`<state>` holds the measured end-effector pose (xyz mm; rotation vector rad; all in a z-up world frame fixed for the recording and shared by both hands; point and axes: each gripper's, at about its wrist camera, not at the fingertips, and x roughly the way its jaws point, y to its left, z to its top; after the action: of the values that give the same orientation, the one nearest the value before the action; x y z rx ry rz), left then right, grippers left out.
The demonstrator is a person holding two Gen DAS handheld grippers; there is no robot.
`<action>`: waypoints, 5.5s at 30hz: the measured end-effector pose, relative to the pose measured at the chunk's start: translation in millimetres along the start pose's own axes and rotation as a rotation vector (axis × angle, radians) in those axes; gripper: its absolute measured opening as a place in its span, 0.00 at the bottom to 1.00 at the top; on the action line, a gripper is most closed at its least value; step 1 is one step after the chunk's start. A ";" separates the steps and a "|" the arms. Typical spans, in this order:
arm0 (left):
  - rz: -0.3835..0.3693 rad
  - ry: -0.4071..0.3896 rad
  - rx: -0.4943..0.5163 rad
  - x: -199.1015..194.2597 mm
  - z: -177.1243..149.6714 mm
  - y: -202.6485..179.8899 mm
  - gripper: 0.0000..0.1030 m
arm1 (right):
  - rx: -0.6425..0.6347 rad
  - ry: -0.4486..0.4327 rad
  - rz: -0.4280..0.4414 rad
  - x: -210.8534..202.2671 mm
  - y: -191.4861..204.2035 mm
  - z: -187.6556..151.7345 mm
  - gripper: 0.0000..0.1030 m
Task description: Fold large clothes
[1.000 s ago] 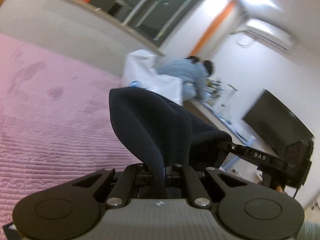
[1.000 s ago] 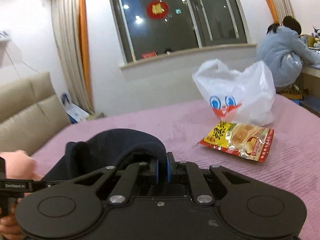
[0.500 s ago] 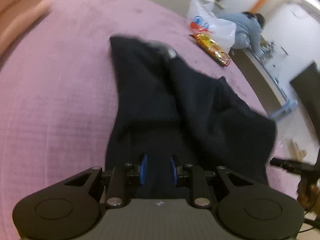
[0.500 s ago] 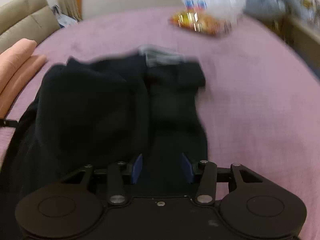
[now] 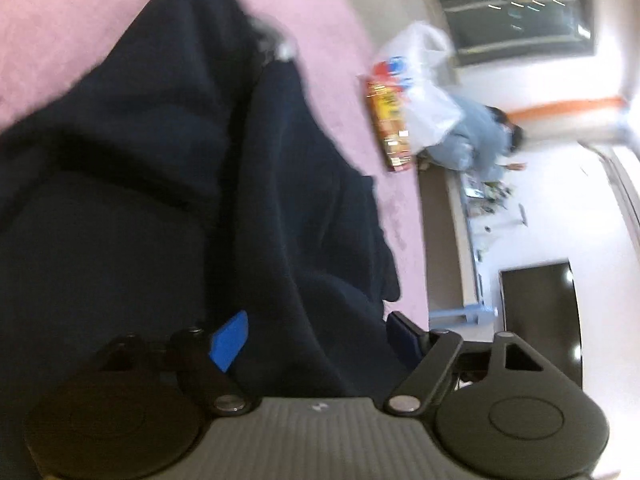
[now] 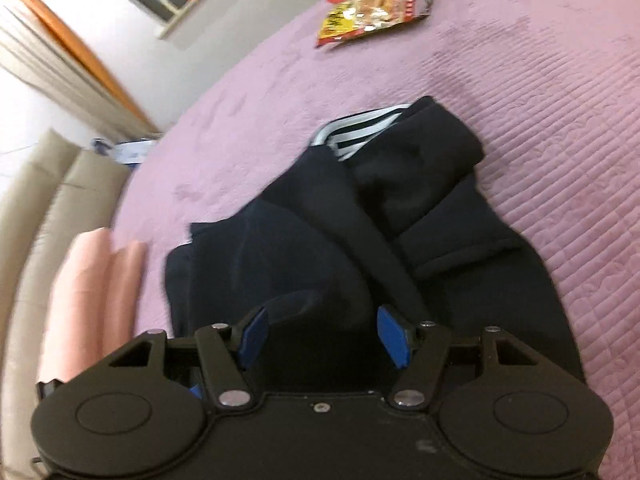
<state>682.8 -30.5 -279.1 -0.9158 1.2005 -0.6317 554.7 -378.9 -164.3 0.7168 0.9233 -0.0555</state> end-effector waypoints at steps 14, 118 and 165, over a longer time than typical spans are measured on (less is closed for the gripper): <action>-0.544 -0.197 0.047 -36.6 23.2 -11.5 0.10 | -0.034 -0.051 0.408 -46.7 29.8 15.2 0.22; 0.346 0.130 0.018 -200.7 -231.4 109.2 0.06 | -0.140 0.341 -0.458 -112.5 -61.5 -240.1 0.11; 0.355 -0.177 0.442 -59.1 88.0 34.8 0.18 | -0.556 0.016 -0.198 87.5 -4.3 57.7 0.09</action>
<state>749.8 58.4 -271.1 -0.3654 0.9788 -0.4885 648.3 -394.1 -209.2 0.1101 0.9642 0.0330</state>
